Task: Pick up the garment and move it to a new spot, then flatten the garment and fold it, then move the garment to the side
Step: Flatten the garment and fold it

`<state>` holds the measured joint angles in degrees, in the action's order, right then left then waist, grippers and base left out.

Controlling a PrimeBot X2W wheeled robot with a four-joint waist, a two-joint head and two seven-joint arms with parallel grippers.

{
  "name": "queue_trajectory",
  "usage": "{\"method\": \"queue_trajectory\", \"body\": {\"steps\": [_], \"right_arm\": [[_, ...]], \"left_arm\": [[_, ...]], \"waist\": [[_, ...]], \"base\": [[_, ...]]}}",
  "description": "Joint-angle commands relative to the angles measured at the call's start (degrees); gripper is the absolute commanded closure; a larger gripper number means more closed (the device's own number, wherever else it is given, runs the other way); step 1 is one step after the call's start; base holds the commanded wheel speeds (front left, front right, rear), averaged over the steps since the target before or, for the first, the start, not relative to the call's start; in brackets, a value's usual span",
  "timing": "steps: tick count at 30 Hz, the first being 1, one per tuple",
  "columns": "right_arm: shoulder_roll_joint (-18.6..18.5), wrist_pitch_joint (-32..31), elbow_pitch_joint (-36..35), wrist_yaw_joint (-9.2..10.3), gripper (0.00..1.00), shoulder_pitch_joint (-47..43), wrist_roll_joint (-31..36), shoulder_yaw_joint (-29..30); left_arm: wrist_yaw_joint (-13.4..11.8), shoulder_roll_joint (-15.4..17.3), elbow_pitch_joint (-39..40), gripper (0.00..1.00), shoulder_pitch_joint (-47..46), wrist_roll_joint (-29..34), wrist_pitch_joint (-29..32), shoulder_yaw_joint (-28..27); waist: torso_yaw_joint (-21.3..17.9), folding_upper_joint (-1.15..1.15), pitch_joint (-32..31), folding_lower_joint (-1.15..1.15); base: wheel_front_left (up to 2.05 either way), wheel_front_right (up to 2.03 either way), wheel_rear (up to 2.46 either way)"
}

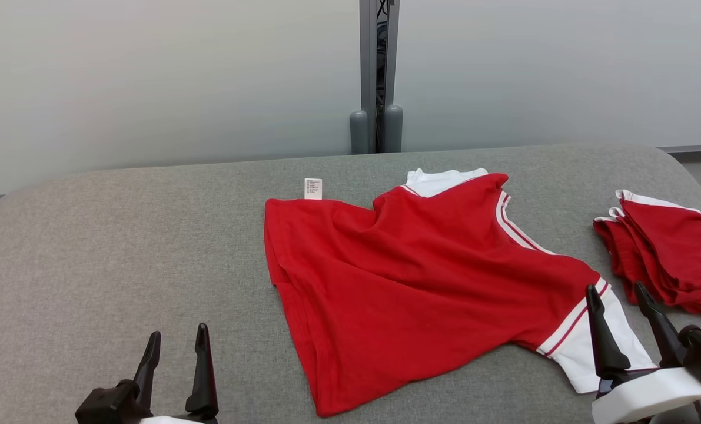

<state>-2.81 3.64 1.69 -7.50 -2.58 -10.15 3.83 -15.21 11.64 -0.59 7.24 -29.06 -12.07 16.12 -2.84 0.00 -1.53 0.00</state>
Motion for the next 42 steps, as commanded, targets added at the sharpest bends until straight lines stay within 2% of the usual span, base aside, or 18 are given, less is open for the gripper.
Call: {"method": "queue_trajectory", "body": {"steps": [1, 17, 33, 42], "right_arm": [[-0.2, 0.5, 0.2, 0.01, 0.0, 0.5, -0.1, 0.0], [-0.2, 0.1, 1.2, 0.01, 0.0, 1.0, -0.9, -0.1], [-0.2, 0.1, 1.6, 0.01, 0.0, 1.0, -1.1, 0.2], [-0.2, 0.2, 1.7, 0.01, 0.0, 1.8, -0.6, -0.2]], "left_arm": [[-0.3, 0.2, 0.3, 0.0, 0.4, 0.3, 0.2, 0.0], [0.1, -0.6, -1.0, 0.0, -0.3, -0.9, 2.5, 2.0], [5.0, -4.3, -8.8, 0.0, 0.7, -7.7, 14.4, 9.0], [7.5, -5.6, -12.2, 0.0, -1.6, -9.3, 16.1, 11.2]], "waist": [[0.1, 0.0, -0.1, 0.0], [-0.6, 0.0, -0.1, 0.0], [-2.5, 0.0, 0.9, 0.0], [-4.6, 0.0, 2.5, 0.0]], "base": [[0.0, 0.0, 0.0], [0.0, 0.0, 0.0], [0.0, 0.0, 0.0], [0.0, 0.0, 0.0]]}}
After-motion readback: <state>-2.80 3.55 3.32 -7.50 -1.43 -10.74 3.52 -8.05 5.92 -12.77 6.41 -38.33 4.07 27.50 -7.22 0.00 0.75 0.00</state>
